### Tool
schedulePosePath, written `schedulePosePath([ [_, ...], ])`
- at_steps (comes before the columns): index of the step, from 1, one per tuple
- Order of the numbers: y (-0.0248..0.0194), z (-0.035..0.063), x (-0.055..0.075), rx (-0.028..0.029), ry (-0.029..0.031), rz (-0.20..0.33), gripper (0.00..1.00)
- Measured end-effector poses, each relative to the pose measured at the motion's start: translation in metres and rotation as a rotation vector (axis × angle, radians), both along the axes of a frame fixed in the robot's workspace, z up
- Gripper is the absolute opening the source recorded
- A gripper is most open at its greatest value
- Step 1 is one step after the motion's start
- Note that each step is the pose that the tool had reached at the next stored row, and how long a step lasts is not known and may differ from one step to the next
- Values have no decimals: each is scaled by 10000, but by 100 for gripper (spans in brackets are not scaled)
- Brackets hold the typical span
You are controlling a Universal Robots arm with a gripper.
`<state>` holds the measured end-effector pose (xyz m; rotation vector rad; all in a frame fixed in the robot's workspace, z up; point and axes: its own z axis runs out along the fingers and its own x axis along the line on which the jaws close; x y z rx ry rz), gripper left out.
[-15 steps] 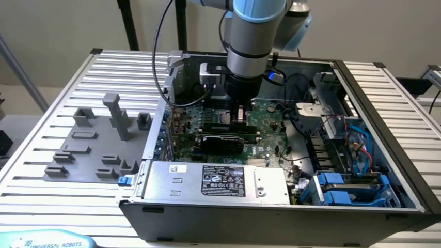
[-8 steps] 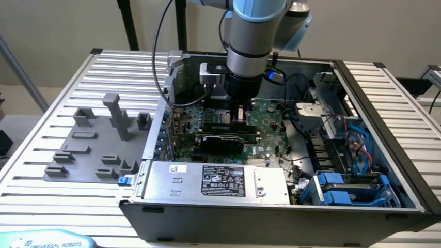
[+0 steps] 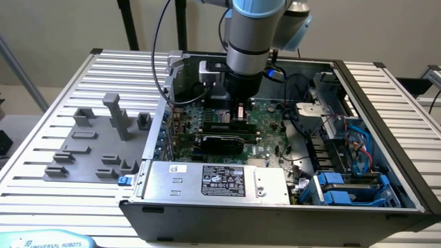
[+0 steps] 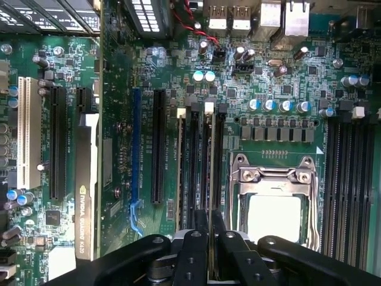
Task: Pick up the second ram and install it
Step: 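Insert the second ram into the second slot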
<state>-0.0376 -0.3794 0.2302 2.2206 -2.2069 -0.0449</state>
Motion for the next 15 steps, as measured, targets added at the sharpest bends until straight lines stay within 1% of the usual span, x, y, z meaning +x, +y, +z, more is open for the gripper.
schedulePosePath([
  [1, 0, 0, -1, -29, -2, 16, 14],
  [2, -1, 0, -1, -44, -2, 28, 14],
  [4, -1, 0, -2, -52, -19, 28, 14],
  [7, 0, -7, -2, -52, -85, 27, 14],
  [9, 0, -14, -1, -50, -117, 28, 14],
  [15, 3, -28, -2, -51, -122, 25, 14],
])
